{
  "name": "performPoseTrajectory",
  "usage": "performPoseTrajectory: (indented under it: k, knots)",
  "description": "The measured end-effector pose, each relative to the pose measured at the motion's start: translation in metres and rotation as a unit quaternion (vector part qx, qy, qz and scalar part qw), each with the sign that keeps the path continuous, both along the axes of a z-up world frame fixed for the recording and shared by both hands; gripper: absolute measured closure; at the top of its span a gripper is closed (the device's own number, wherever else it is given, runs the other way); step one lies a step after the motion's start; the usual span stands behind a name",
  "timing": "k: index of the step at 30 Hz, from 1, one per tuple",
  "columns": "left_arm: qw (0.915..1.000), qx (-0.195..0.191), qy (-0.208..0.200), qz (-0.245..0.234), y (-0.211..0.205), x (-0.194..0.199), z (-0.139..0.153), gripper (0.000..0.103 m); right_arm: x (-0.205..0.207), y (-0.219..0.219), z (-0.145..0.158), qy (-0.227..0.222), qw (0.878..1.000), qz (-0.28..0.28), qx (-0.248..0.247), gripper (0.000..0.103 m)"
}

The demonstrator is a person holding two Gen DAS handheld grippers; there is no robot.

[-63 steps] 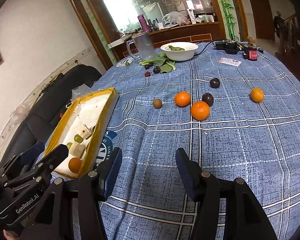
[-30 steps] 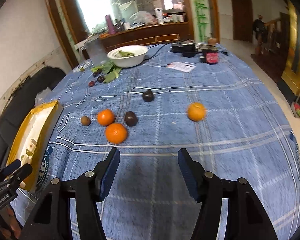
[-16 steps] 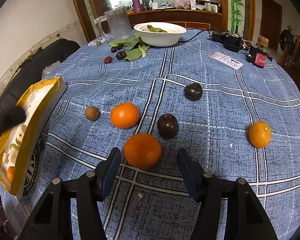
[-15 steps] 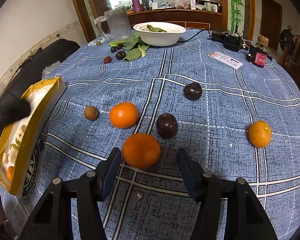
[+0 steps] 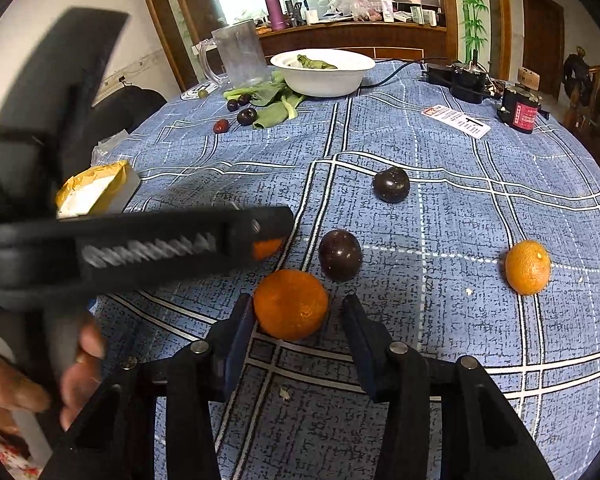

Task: Organize fruits
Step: 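Grasp an orange with the left tool while the right tool grasps another orange, then carry both oranges over the tray and open both tools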

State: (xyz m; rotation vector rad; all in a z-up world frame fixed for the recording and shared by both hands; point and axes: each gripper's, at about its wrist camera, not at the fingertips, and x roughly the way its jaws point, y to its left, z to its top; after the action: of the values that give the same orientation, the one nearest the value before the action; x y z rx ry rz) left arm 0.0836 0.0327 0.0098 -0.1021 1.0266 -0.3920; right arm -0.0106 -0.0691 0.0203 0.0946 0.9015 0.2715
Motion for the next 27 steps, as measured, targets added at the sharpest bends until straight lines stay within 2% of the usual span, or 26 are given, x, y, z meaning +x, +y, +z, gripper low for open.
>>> performPoseTrajectory:
  k: [4,6,8,11,20,23,27]
  knots:
    - [0.9999,-0.005,-0.011,-0.010,-0.001,-0.004,-0.002,0.061,0.000,0.003,-0.001,-0.004,1.000,0.000,-0.006,0.055]
    - [0.9996,-0.001,-0.023,-0.019,-0.005,-0.009,-0.002,0.069,0.000,0.004,-0.001,-0.006,1.000,0.002,-0.008,0.057]
    - [0.9989,0.015,-0.039,-0.022,-0.008,-0.014,-0.001,0.069,0.000,0.004,-0.001,-0.006,1.000,0.007,-0.002,0.063]
    - [0.9979,0.028,-0.052,-0.026,-0.011,-0.016,-0.001,0.069,0.000,0.005,-0.001,-0.008,1.000,0.008,-0.005,0.064]
    - [0.9987,-0.011,-0.046,0.022,0.014,-0.009,0.005,0.069,-0.004,0.009,0.004,-0.024,0.999,0.023,0.001,0.064]
    - [0.9973,-0.016,-0.061,0.037,0.022,-0.013,0.014,0.069,-0.009,0.013,0.009,-0.046,0.999,0.030,-0.002,0.064]
    - [0.9939,-0.031,-0.086,0.061,0.040,-0.039,0.038,0.069,-0.013,0.013,0.014,-0.063,0.998,0.030,-0.001,0.064]
